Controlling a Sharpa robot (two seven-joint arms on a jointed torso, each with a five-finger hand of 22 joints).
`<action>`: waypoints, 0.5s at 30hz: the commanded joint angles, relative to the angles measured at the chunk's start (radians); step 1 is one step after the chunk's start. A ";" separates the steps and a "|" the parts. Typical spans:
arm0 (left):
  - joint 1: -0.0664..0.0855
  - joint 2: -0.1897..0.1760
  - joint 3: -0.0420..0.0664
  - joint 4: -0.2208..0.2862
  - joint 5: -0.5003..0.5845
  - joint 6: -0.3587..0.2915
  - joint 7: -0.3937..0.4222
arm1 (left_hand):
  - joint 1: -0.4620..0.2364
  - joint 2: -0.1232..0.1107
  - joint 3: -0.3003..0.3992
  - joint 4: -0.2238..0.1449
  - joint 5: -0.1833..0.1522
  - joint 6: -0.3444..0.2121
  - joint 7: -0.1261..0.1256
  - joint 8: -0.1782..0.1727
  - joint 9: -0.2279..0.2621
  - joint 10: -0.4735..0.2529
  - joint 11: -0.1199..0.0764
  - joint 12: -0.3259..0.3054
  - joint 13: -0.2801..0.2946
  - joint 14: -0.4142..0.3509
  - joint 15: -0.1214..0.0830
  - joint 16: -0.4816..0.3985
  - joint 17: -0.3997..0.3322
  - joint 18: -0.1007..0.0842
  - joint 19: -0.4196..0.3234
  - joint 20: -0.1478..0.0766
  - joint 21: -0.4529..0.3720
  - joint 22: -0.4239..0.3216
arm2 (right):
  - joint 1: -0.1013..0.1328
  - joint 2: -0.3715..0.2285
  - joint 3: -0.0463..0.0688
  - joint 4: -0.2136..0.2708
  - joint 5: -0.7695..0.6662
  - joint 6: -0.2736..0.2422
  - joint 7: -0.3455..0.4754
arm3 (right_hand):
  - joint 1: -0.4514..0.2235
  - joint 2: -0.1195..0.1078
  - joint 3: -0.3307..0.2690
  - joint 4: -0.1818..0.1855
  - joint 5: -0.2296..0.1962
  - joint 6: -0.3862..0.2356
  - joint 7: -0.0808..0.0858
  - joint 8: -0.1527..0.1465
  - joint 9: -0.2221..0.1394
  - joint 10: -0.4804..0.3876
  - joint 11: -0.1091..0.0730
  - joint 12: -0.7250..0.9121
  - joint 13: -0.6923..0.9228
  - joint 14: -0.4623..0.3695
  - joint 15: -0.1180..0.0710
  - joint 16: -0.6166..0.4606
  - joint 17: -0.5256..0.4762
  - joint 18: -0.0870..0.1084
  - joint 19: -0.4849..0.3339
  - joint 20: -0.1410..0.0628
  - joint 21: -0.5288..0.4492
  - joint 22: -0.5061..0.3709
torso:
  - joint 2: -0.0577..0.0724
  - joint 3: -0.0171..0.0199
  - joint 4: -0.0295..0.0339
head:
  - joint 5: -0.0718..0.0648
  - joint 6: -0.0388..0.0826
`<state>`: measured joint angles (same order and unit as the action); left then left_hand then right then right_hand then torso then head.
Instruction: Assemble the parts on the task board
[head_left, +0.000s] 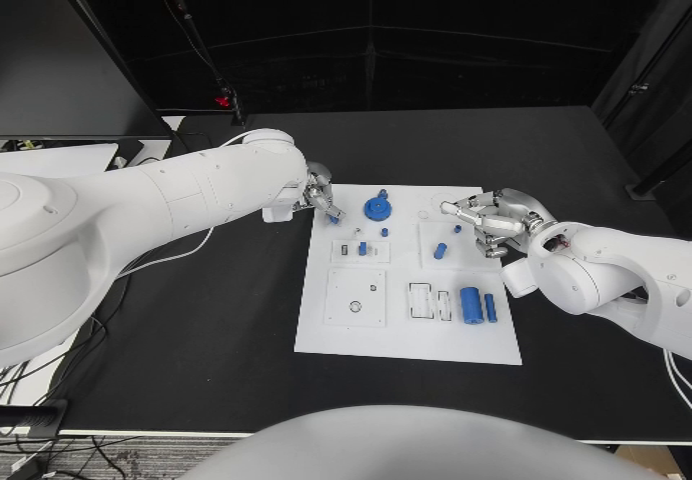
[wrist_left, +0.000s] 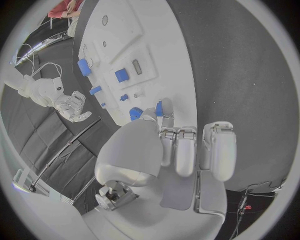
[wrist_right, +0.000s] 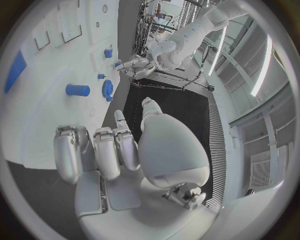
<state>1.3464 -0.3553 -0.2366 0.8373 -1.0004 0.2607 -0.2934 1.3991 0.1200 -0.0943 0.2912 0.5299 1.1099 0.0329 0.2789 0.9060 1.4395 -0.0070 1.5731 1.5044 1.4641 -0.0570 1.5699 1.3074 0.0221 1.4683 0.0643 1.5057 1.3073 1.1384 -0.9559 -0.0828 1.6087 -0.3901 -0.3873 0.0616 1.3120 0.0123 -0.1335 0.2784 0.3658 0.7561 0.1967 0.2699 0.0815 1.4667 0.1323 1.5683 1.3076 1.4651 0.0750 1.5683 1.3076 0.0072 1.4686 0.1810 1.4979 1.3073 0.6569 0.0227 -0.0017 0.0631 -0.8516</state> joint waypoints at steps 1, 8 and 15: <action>0.012 -0.022 0.001 0.036 0.018 -0.082 0.023 | 0.110 0.099 0.007 0.001 0.005 0.001 -0.009 0.008 0.002 0.131 -0.021 -0.002 0.066 0.107 -0.002 0.001 0.263 0.003 0.017 0.000 -0.005 0.231 | 0.000 -0.002 0.000 0.002 -0.002 0.003 0.003 | 0.000 0.011 -0.005 0.001 0.004 -0.004 0.015 0.005 0.001 0.104 0.007 0.003 0.263 0.106 0.005 0.002 0.263 0.018 0.029 0.008 -0.003 0.229 | 0.000 0.0012 0.0014 | 0.000 0.001; 0.034 -0.102 0.001 0.160 0.022 -0.100 -0.001 | 0.113 0.085 0.016 0.002 -0.007 0.004 -0.009 0.010 0.004 0.131 -0.021 -0.002 0.066 0.107 -0.002 0.001 0.263 0.003 0.014 -0.001 -0.007 0.230 | 0.000 -0.006 0.000 0.005 -0.002 0.001 0.003 | 0.000 0.011 -0.005 0.001 0.004 -0.004 0.015 0.005 0.001 0.104 0.007 0.003 0.263 0.106 0.005 0.002 0.263 0.018 0.029 0.008 -0.003 0.229 | 0.001 0.0012 0.0003 | 0.004 0.004; 0.040 -0.157 0.001 0.265 0.024 -0.127 -0.054 | 0.117 0.085 0.025 0.001 -0.008 0.006 -0.010 0.011 0.005 0.131 -0.022 -0.002 0.066 0.107 -0.003 0.001 0.263 0.004 0.013 -0.001 -0.009 0.229 | 0.000 -0.008 0.000 0.007 -0.002 0.000 0.004 | 0.000 0.011 -0.005 0.001 0.004 -0.004 0.015 0.005 0.001 0.104 0.007 0.003 0.263 0.106 0.005 0.002 0.263 0.018 0.029 0.008 -0.003 0.229 | 0.001 0.0016 0.0014 | 0.004 0.002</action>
<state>1.3838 -0.5085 -0.2364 1.0885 -0.9859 0.1729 -0.3083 1.4121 0.1115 -0.0754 0.2945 0.5257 1.1116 0.0347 0.2846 0.9088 1.4393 -0.0067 1.5733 1.5018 1.4639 -0.0567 1.5699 1.3074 0.0221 1.4683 0.0643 1.4996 1.3073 1.1373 -0.9643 -0.0828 1.6117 -0.3905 -0.3880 0.0607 1.3120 0.0123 -0.1335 0.2784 0.3657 0.7562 0.1968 0.2699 0.0815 1.4666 0.1323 1.5683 1.3076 1.4651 0.0750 1.5683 1.3076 0.0072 1.4686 0.1810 1.4979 1.3073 0.6573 0.0244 -0.0010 0.0665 -0.8489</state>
